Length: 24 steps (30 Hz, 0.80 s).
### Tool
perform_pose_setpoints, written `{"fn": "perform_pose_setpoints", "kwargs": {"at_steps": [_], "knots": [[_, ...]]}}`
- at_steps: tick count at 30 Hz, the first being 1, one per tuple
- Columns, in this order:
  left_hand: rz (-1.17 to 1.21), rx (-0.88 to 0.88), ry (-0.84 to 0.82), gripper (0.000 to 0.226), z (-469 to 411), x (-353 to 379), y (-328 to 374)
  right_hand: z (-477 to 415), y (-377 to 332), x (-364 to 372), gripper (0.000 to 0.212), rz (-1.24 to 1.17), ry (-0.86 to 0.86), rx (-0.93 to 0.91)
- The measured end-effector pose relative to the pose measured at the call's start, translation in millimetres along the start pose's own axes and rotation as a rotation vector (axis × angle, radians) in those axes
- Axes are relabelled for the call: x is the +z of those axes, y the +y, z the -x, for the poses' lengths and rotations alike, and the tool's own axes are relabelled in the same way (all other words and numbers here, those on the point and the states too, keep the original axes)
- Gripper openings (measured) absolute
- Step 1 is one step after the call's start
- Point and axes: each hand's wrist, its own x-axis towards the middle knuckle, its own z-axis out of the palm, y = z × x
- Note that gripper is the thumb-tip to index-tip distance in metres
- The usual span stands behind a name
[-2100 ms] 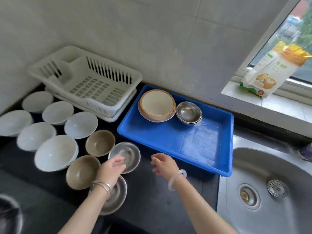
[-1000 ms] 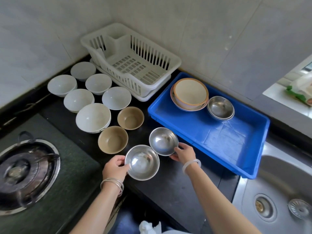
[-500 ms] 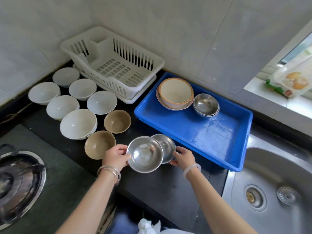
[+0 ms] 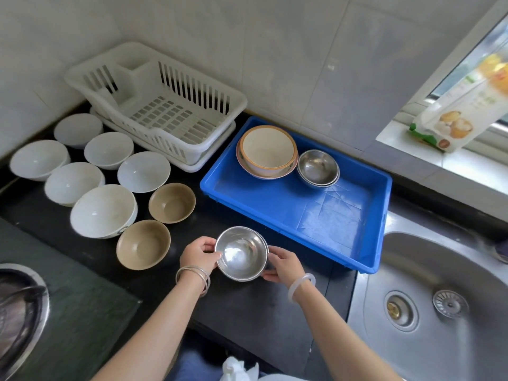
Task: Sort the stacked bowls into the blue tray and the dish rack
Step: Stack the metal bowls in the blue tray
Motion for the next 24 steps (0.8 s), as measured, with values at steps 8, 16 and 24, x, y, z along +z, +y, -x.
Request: {"fn": "perform_pose_setpoints", "kwargs": {"at_steps": [8, 16, 24], "knots": [[0.198, -0.157, -0.138, 0.037, -3.7, 4.3, -12.3, 1.2, -5.0, 3.5, 0.029, 0.071, 0.014, -0.019], [0.315, -0.015, -0.166, 0.023, 3.2, 0.6, 26.5, 9.2, -31.3, -7.6, 0.025, 0.010, 0.079, -0.154], [0.355, 0.113, -0.283, 0.014, -10.5, 45.2, 110.6, 0.2, -93.3, -62.8, 0.018, -0.093, 0.244, -0.246]]}}
